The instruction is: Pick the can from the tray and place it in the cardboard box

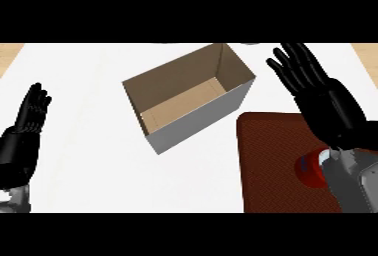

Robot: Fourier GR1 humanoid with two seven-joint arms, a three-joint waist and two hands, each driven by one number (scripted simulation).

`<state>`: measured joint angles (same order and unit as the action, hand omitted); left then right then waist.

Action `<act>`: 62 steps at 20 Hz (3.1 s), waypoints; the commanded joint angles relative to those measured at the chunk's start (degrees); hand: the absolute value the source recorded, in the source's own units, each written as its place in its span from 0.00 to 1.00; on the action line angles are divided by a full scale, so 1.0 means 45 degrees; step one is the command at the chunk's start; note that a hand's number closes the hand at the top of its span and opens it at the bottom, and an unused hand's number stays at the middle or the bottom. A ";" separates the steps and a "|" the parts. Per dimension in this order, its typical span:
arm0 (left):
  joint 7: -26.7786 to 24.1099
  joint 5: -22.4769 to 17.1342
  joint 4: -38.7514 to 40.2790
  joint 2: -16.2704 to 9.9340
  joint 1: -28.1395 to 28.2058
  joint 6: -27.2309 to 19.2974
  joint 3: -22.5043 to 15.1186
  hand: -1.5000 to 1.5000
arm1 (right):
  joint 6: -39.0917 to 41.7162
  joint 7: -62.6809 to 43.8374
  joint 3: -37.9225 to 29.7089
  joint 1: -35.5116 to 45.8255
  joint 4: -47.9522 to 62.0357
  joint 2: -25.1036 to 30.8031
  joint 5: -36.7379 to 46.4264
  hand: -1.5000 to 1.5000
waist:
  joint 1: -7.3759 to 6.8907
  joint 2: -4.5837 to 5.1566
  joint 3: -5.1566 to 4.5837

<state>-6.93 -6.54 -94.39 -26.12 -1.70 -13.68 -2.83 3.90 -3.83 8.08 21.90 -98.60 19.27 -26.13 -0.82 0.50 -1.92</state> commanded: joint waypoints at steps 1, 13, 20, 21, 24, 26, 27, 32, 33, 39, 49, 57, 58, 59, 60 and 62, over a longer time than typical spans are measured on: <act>0.0183 -0.0183 0.0730 -0.0139 0.0088 0.0220 0.0487 0.50 | -0.0893 -0.0273 0.0103 -0.0804 -0.0265 -0.0066 0.0931 0.00 | 0.0250 -0.0122 0.0416; 0.2545 0.1522 0.2846 -0.1176 0.0725 -0.0855 0.0687 0.50 | -0.3255 0.3072 -0.1616 -0.7742 0.0307 0.2077 0.4844 0.00 | 0.1161 -0.0176 0.0478; 0.2467 0.1437 0.2843 -0.1303 0.0503 0.0052 0.0827 0.50 | -0.1673 0.6726 -0.3783 -0.9999 0.0319 0.3427 0.4940 0.00 | 0.0390 -0.0153 0.0429; 0.1889 0.1749 0.3809 -0.0854 0.0131 -0.0237 0.0645 0.50 | -0.1663 0.6576 -0.3771 -0.9954 0.0612 0.3813 0.5463 0.00 | 0.0443 -0.0117 0.0419; 0.2548 0.1713 0.3604 -0.0834 -0.0329 -0.0208 0.0577 0.50 | -0.1681 0.4671 -0.3329 -1.0244 -0.0165 0.5171 0.7038 0.00 | 0.0404 -0.0103 0.0400; 0.2633 0.1878 0.3455 -0.0771 -0.0580 -0.0163 0.0368 0.50 | -0.0926 0.2888 -0.3239 -0.9484 -0.0563 0.6222 0.7215 0.00 | 0.0202 -0.0079 0.0396; 0.2490 0.1699 0.4047 -0.1057 -0.0951 0.0106 0.0716 0.50 | -0.0547 0.2251 -0.3228 -0.9911 -0.1671 0.6697 0.7264 0.00 | 0.0390 -0.0087 0.0372; 0.2331 0.1958 0.4179 -0.0759 -0.0941 0.0189 0.0471 0.50 | 0.1506 -0.0072 -0.2872 -0.8818 -0.1467 0.8104 0.7276 0.00 | 0.0063 -0.0060 0.0398; 0.2652 0.2049 0.4169 -0.0867 -0.1188 0.0153 0.0569 0.50 | 0.1663 -0.0627 -0.2490 -0.8792 -0.1989 0.7964 0.7438 0.00 | 0.0121 -0.0081 0.0405; 0.2215 0.2169 0.5125 -0.0668 -0.1711 0.0389 0.0960 0.50 | 0.3529 -0.2973 -0.1071 -0.5954 -0.0983 0.7508 0.7359 0.00 | 0.0043 -0.0062 0.0419; 0.2444 0.3348 0.4833 0.0512 -0.1426 -0.0029 0.0984 0.50 | 0.4842 -0.4206 -0.1005 -0.5653 -0.1521 0.5727 0.9158 0.00 | 0.0252 -0.0115 0.0422; 0.2426 0.3240 0.3760 0.0319 -0.0691 0.1254 0.1808 0.50 | 0.6243 -0.4229 -0.1413 -0.3778 -0.0260 0.4159 0.9837 0.00 | 0.0134 -0.0111 0.0425; 0.2056 0.3273 0.5043 0.0403 -0.1383 0.1275 0.1948 0.50 | 0.5700 -0.4046 -0.1046 -0.4553 -0.1119 0.3725 1.0282 0.00 | 0.0211 -0.0109 0.0423; 0.2807 0.3574 0.3384 0.0305 -0.0522 0.1093 0.1860 0.50 | 0.6140 -0.4236 -0.1389 -0.5187 -0.1815 0.3756 0.9962 0.00 | 0.0196 -0.0130 0.0426; 0.3100 0.3598 0.2257 0.0485 0.0152 0.0872 0.1697 0.50 | 0.6304 -0.4765 -0.1133 -0.4312 -0.1493 0.3469 0.9779 0.00 | 0.0110 -0.0133 0.0428; 0.2436 0.3874 0.4353 0.0810 -0.1273 0.0755 0.1777 0.50 | 0.5752 -0.3584 -0.0758 -0.4658 -0.1071 0.2966 1.0567 0.00 | 0.0208 -0.0105 0.0425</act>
<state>4.89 8.97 -77.63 -24.31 -5.13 -9.05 5.21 30.83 -21.83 2.38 0.86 -103.80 36.67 18.46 -0.02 -0.04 -0.01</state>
